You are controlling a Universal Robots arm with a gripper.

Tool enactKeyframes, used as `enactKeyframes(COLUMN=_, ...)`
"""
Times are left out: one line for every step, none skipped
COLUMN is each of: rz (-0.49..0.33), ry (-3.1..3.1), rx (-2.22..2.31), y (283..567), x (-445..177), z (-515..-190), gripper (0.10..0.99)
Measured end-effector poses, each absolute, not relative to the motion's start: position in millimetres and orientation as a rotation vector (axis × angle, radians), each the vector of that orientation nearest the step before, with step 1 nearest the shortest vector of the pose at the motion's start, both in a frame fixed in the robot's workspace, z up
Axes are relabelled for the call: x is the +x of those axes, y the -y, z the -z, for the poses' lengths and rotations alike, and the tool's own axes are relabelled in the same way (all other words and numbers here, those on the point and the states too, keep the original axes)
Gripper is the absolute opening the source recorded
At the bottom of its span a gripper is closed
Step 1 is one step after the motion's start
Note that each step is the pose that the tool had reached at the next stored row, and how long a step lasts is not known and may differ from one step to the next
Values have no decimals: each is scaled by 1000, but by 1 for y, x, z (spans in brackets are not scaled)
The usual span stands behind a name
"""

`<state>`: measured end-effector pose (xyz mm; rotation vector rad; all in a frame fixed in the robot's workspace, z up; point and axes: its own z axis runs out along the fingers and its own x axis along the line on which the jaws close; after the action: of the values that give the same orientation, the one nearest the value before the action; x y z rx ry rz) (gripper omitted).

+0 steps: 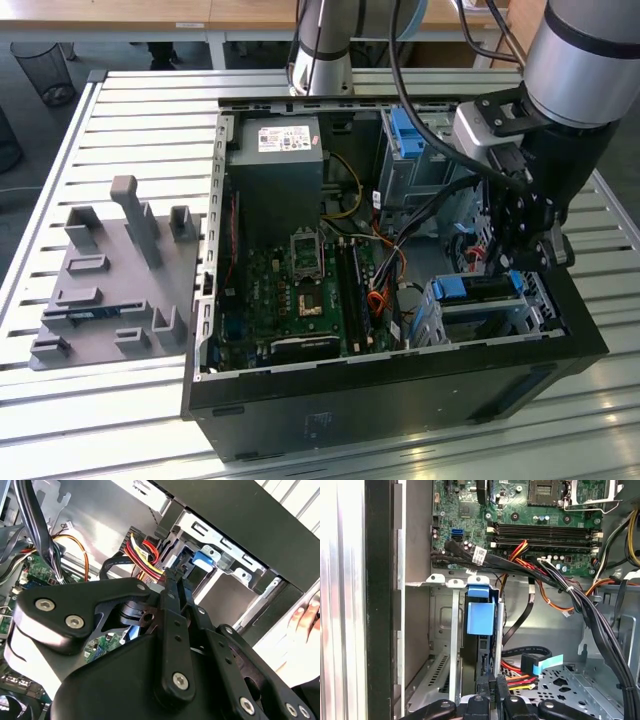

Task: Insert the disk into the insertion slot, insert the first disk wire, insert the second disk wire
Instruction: 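Insert the first disk wire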

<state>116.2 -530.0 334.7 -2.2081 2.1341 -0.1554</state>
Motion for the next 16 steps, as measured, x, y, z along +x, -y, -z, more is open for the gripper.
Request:
enactKeyframes(rz=155, ry=-2134, rx=-2208, y=530, x=116, z=-334, gripper=176)
enactKeyframes(rz=155, ry=-2134, rx=-2208, y=531, x=116, z=-334, gripper=176)
enactKeyframes(rz=155, ry=-2134, rx=-2208, y=532, x=116, z=-334, gripper=176)
enactKeyframes(rz=155, ry=-2134, rx=-2208, y=532, x=116, z=-334, gripper=176)
enactKeyframes(rz=155, ry=-2134, rx=-2208, y=533, x=116, z=-334, gripper=176)
enactKeyframes(rz=155, ry=-2134, rx=-2208, y=534, x=116, z=-333, gripper=176)
enactKeyframes(rz=155, ry=-2134, rx=-2208, y=534, x=116, z=-333, gripper=176)
enactKeyframes(rz=155, ry=-2134, rx=-2208, y=534, x=116, z=-333, gripper=176)
enactKeyframes(rz=155, ry=-2135, rx=-2207, y=534, x=116, z=-333, gripper=176)
enactKeyframes(rz=156, ry=-2135, rx=-2207, y=534, x=116, z=-333, gripper=176)
enactKeyframes(rz=156, ry=-2137, rx=-2205, y=534, x=116, z=-332, gripper=176)
enactKeyframes(rz=156, ry=-2140, rx=-2203, y=534, x=116, z=-332, gripper=176)
enactKeyframes(rz=156, ry=-2142, rx=-2201, y=534, x=117, z=-332, gripper=176)
enactKeyframes(rz=156, ry=-2145, rx=-2198, y=534, x=117, z=-332, gripper=176)
enactKeyframes(rz=156, ry=-2147, rx=-2196, y=534, x=117, z=-332, gripper=176)
enactKeyframes(rz=156, ry=-2148, rx=-2195, y=534, x=117, z=-332, gripper=176)
